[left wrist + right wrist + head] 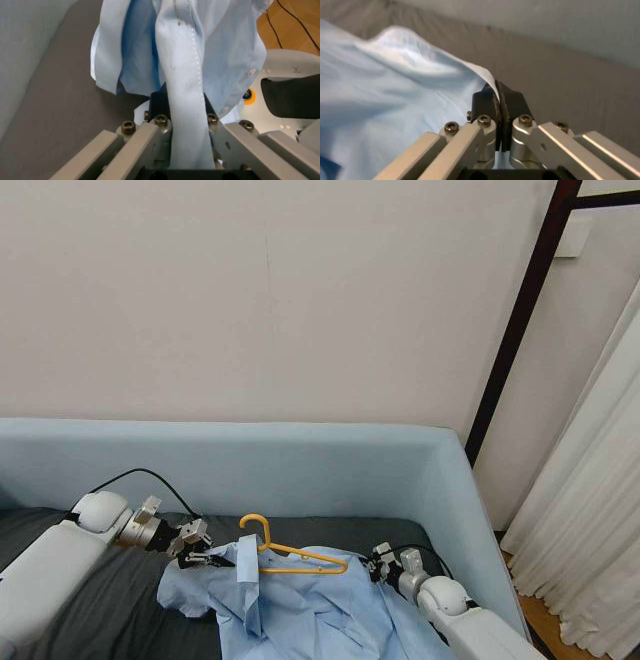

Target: Pick up the clothes from the sofa and hang them on the clothes hanger.

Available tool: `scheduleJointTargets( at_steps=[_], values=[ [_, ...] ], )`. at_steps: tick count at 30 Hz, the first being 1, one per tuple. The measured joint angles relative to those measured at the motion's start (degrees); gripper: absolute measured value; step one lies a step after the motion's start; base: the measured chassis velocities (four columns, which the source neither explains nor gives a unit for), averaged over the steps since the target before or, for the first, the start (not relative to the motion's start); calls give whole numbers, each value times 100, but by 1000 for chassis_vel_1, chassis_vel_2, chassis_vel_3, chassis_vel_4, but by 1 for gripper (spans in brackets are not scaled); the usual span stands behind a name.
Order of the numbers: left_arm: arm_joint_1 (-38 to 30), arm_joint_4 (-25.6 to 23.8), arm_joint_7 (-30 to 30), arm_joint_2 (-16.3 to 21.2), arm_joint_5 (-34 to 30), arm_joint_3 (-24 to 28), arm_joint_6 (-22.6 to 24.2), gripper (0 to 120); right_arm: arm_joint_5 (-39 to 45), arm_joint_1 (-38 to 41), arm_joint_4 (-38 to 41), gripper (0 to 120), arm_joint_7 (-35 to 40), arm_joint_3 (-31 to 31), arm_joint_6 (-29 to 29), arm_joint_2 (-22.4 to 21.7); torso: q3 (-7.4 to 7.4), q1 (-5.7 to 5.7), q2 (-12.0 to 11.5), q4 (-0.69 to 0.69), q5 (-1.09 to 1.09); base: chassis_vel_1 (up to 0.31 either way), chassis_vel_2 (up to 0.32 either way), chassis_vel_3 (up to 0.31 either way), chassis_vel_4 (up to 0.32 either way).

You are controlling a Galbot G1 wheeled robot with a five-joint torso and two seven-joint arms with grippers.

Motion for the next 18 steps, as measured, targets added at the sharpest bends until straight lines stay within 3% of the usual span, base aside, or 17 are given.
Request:
scheduleJointTargets(
  at_steps=[18],
  values=[
    [-120,-108,69,-24,-27,10,-37,2,1096,-315,2452,0,60,531,305,-1117,0,0,0,1,0,0,0,0,0]
  ],
)
